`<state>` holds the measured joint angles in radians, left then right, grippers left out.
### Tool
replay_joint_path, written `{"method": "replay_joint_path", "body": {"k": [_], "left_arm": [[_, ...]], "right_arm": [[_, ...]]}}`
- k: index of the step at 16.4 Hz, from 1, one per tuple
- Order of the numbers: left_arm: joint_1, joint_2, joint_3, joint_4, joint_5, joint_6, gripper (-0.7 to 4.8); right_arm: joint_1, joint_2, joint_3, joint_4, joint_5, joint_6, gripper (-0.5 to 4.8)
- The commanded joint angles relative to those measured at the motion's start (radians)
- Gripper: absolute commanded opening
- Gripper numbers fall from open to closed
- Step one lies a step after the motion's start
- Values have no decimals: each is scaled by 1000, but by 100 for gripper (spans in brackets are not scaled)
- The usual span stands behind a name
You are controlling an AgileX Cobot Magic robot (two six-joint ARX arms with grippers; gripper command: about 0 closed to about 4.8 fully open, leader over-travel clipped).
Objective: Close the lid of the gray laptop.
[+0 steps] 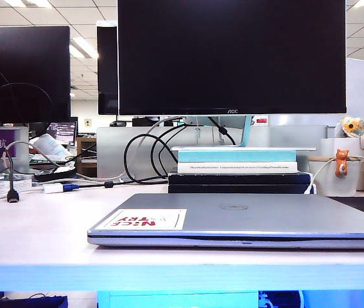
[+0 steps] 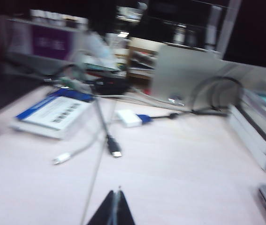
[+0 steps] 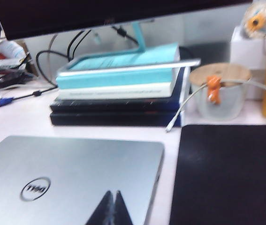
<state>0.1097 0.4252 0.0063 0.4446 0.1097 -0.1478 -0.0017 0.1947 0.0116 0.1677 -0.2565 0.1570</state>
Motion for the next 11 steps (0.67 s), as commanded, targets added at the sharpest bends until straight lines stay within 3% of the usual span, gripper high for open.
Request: {"method": "replay_joint_path", "body": {"k": [1,2,3,8,9,11], "left_arm": [[6,-1,1,-64,29,31,-6],[6,-1,1,-119,-48,37,-6],[5,-1,1,-109,-64,35,-5],[3,-2,1,-84,-61,-51,-5],[-14,-7,1,-73,-60,-111,-6],[-87,-48,6,-71,-30,-114,-6]], "right_arm": [[4,0,-5,-13,13,-60,-1],[3,0,-5,-56,45,-78,-1],[3,0,-5,-64,65,-77,-1],[2,0,-5,-1,105,-50,-1],[2,0,0,19,100,-28,-1],[3,-1,13,19,93,-26,-1]]}}
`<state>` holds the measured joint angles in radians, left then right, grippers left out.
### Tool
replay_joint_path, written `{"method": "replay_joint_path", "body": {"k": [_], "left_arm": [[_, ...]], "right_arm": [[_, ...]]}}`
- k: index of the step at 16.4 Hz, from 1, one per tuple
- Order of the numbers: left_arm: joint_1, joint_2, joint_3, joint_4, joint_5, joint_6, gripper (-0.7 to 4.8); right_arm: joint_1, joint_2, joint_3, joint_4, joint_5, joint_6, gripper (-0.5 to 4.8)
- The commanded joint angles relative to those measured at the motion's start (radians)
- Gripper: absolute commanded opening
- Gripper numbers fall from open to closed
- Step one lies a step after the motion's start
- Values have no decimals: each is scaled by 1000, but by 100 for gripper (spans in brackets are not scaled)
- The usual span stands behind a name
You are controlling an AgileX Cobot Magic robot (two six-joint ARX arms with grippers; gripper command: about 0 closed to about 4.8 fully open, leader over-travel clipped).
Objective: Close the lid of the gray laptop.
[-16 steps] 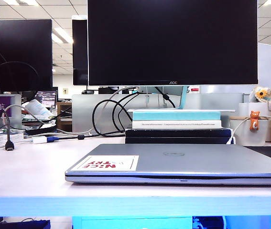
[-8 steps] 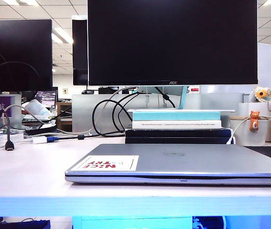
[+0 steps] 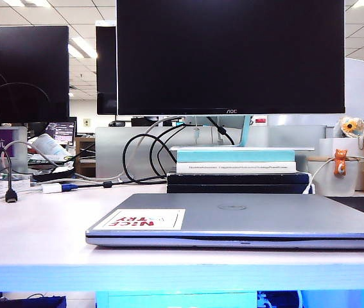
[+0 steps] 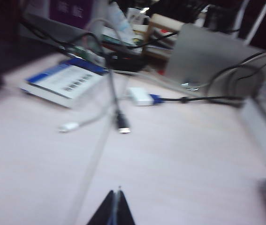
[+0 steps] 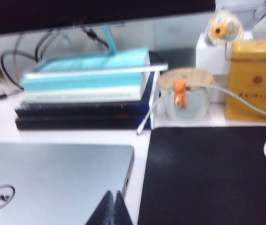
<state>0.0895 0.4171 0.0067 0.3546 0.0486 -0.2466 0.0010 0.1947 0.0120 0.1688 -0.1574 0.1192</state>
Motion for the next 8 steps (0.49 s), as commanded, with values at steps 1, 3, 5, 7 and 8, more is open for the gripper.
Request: {"method": "replay_joint_path", "body": {"k": [1,3,5,7,8], "left_arm": [[-119,-66,14,1,73,44,-5],[-239,-82,47,-109,18,194,-6],[-361,-80,54,-155,-167,240,-5],[-417,-81,54,-167,-204,280,-6],[-413,-81,53,-152,-180,273,-6]], "right_arm": [[0,-1,24,11,-23,12,-1],[0,-1,46,9,-28,12,-1],[0,-1,77,12,-28,12,-1],[0,-1,98,15,-28,12,-1],[1,-1,101,10,-47,12,-1]]}}
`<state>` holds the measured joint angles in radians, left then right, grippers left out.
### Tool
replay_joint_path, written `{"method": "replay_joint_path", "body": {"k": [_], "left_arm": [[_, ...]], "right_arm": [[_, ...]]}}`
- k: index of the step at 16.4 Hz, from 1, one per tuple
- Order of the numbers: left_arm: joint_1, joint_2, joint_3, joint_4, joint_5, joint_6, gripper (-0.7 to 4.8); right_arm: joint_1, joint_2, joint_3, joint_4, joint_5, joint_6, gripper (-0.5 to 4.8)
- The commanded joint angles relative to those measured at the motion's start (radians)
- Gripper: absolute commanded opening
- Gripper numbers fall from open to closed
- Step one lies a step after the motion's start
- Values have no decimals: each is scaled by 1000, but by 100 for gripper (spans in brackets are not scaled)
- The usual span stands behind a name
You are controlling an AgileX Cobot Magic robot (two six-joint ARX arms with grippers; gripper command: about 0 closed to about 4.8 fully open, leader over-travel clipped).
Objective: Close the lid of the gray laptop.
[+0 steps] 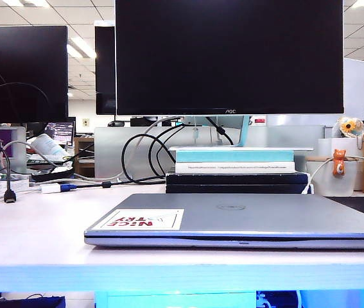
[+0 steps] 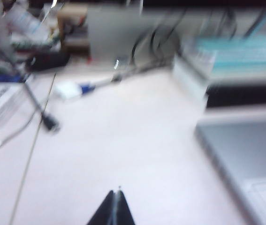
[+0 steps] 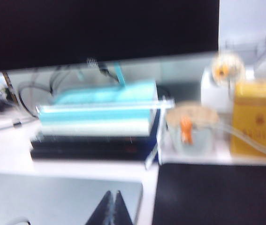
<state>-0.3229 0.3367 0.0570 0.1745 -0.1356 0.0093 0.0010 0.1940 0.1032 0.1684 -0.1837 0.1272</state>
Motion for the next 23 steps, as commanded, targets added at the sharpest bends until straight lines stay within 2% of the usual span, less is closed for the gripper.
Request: {"method": "replay_joint_path", "body": {"k": [1,2,4,6,7,9,10,11,13,14,16,18,19,23], "left_arm": [[-1,0,2,55,41,15,-6],[0,0,1,66,95,13,-6],[13,0,-11,26,66,-1,-6],[97,1,-50,-84,89,-53,-6],[163,0,-50,-117,163,-48,-6],[269,0,-50,-90,275,-73,-6],[364,0,-50,-54,321,-123,-6],[399,0,-50,-45,318,-142,-6],[387,0,-50,-79,311,-148,-6],[390,-1,-50,-55,294,-149,-6],[391,-2,-50,30,343,-172,-6],[401,-3,-50,44,354,-186,-5],[422,-21,-50,48,429,-199,-6],[474,-175,-50,14,467,-224,-5]], "right_arm": [[1,0,9,-5,-29,4,-1],[1,0,8,-18,-29,3,-1],[1,0,-4,-48,-29,3,-1],[1,-1,-49,-58,-33,3,-1],[1,-1,-75,-57,-43,2,-1],[1,-1,-97,-75,-42,-14,-1],[1,0,-97,-82,-43,-35,-1],[1,0,-97,-74,-43,-35,-1],[1,0,-97,-83,-43,-44,-1],[1,0,-97,-80,-79,-71,-1],[1,-1,-97,-30,-89,-76,-1],[1,-9,-97,21,-90,-76,-1],[1,-55,-97,13,-89,-75,-1],[-3,-196,-93,-79,-73,-64,-1]]}}
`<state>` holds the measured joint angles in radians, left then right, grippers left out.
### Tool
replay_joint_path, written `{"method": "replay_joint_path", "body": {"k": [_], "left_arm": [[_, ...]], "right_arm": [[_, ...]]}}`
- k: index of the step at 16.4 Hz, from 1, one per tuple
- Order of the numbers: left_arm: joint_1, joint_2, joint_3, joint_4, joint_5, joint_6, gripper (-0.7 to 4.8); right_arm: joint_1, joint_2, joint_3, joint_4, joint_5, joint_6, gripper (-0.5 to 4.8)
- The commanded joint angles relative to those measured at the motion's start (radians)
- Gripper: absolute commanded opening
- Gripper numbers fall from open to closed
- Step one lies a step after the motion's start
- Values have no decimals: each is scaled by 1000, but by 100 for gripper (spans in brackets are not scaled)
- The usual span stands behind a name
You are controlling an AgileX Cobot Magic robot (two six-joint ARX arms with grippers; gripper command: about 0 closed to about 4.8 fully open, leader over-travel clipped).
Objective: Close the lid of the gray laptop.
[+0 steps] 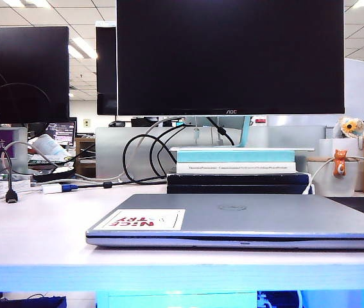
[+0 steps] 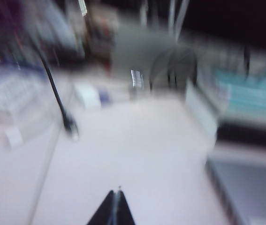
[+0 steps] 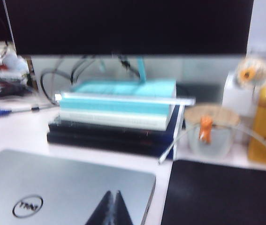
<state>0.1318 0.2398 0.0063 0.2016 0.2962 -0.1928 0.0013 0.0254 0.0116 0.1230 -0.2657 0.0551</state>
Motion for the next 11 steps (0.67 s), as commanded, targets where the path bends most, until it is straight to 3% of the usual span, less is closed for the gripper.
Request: {"method": "replay_joint_path", "body": {"k": [1,3,11], "left_arm": [[23,-127,1,-63,37,-16,-5],[29,-245,1,-193,23,0,-5],[30,-238,1,-216,-34,-83,-6]], "right_arm": [[0,-17,-2,-41,14,8,-1],[-1,-25,-2,-72,16,11,-1],[-2,-25,1,-44,28,53,-1]]}}
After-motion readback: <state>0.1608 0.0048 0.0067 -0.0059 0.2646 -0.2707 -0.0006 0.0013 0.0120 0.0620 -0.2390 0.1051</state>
